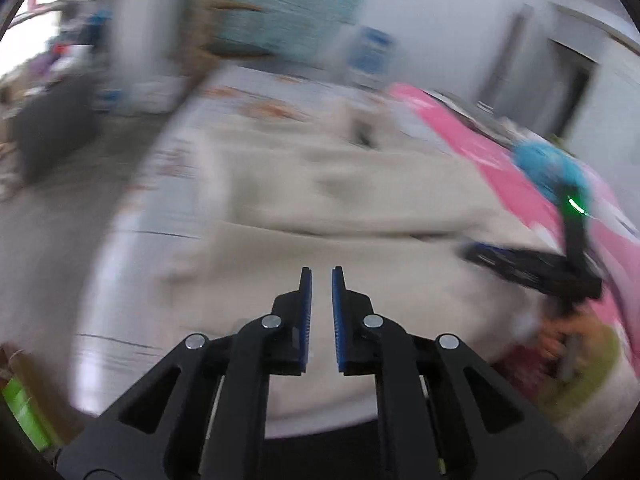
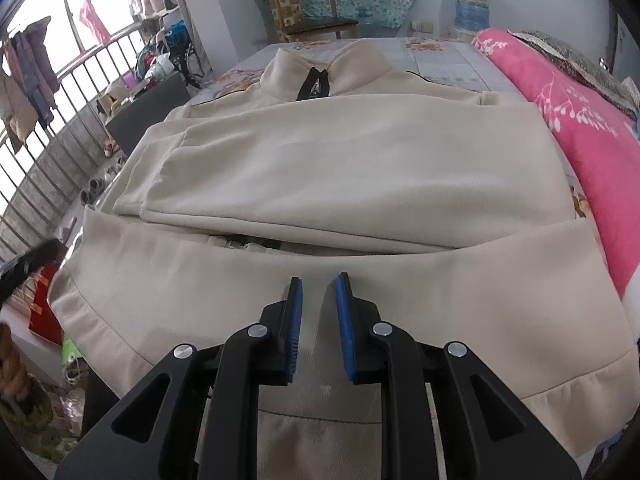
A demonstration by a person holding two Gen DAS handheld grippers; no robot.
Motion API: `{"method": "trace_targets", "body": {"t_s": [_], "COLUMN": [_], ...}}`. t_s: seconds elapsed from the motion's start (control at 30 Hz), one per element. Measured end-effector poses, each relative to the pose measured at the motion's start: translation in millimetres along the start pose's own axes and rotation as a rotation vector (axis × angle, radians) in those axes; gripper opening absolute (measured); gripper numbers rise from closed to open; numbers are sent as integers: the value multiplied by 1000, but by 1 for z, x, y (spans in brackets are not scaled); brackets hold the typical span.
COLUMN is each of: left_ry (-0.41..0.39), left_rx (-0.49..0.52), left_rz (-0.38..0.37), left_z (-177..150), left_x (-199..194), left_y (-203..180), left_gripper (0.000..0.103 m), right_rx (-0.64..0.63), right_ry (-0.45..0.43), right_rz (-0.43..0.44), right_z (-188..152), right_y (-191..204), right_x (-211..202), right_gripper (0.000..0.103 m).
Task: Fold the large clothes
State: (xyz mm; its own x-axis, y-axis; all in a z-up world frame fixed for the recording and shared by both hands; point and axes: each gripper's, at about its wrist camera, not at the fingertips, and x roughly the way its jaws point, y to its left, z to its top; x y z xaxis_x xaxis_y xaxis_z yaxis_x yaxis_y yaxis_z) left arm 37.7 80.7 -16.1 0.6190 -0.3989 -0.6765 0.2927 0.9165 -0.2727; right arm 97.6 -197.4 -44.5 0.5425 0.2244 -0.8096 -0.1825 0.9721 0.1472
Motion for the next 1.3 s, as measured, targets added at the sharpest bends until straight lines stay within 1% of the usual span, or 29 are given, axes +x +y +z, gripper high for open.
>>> {"method": "trace_targets", "body": {"t_s": [0.1, 0.13, 0.17, 0.2, 0.27, 0.37, 0.43, 0.5, 0.53, 0.57, 0.6, 0.67, 0.7, 0.77, 0.8, 0.9, 1.03, 1.07, 1.1, 1.13, 1.17, 1.23, 1.27, 1.3], "left_ry": [74, 101, 120, 80, 65, 83, 86, 83, 82, 82, 83, 84, 84, 87, 88, 90, 90, 89, 87, 87, 87, 92, 95, 97], "left_rx": [67, 80, 107, 152, 201, 170, 156, 155, 156, 155, 153, 153, 155, 161, 163, 164, 160, 158, 155, 152, 149, 148, 150, 152], "left_rz": [-81, -89, -74, -53, -38, -67, -76, -77, -75, -74, -74, -74, -73, -69, -67, -66, -65, -64, -64, -65, -66, -68, -68, -67], "left_z": [-10, -15, -21, -27, -33, -30, -28, -26, -26, -26, -26, -26, -26, -26, -25, -25, -24, -24, -25, -25, -25, -24, -23, -23], "left_x": [31, 39, 49, 50, 48, 47, 48, 50, 51, 51, 54, 53, 54, 54, 54, 54, 54, 54, 54, 55, 55, 55, 55, 55], "left_y": [-29, -35, -40, -46, -50, -42, -37, -37, -38, -39, -41, -44, -44, -44, -44, -44, -44, -44, -43, -43, -43, -42, -42, -42], "left_gripper": [10, 10, 10, 10, 10, 11, 12, 12, 12, 12, 12, 12, 12, 12, 12, 12, 12, 12, 12, 12, 12, 12, 12, 12], "right_rx": [-22, -29, -32, -33, -30, -17, -33, -92, -140, -161, -185, -212, -223, -249, -263, -239, -261, -251, -239, -221, -195, -143, -126, -120], "right_ry": [7, 10, 12, 13, 11, 16, -5, -55, -75, -77, -64, -29, -10, 34, 3, 27, -15, -13, 1, 13, -8, 3, -5, -30], "right_rz": [-14, -17, -17, -16, -10, -19, -27, 23, 64, 89, 126, 161, 165, 126, 119, 129, 71, 59, 49, 58, 89, 128, 119, 82], "right_z": [1, 1, 2, 2, 2, 4, 4, 0, -5, -9, -16, -29, -34, -48, -51, -44, -42, -45, -49, -54, -58, -53, -50, -49], "right_y": [3, 3, 4, 3, 2, 2, 9, 26, 39, 46, 56, 69, 73, 80, 81, 78, 76, 71, 66, 59, 51, 41, 36, 31], "right_x": [0, 0, 1, 1, 1, -2, -12, -33, -45, -50, -53, -47, -42, -23, -23, -25, -45, -45, -39, -32, -31, -34, -39, -46], "right_gripper": [18, 18, 18, 18, 18, 18, 18, 18, 18, 18, 18, 18, 18, 18, 18, 18, 19, 20, 23, 24, 24, 23, 23, 24]}}
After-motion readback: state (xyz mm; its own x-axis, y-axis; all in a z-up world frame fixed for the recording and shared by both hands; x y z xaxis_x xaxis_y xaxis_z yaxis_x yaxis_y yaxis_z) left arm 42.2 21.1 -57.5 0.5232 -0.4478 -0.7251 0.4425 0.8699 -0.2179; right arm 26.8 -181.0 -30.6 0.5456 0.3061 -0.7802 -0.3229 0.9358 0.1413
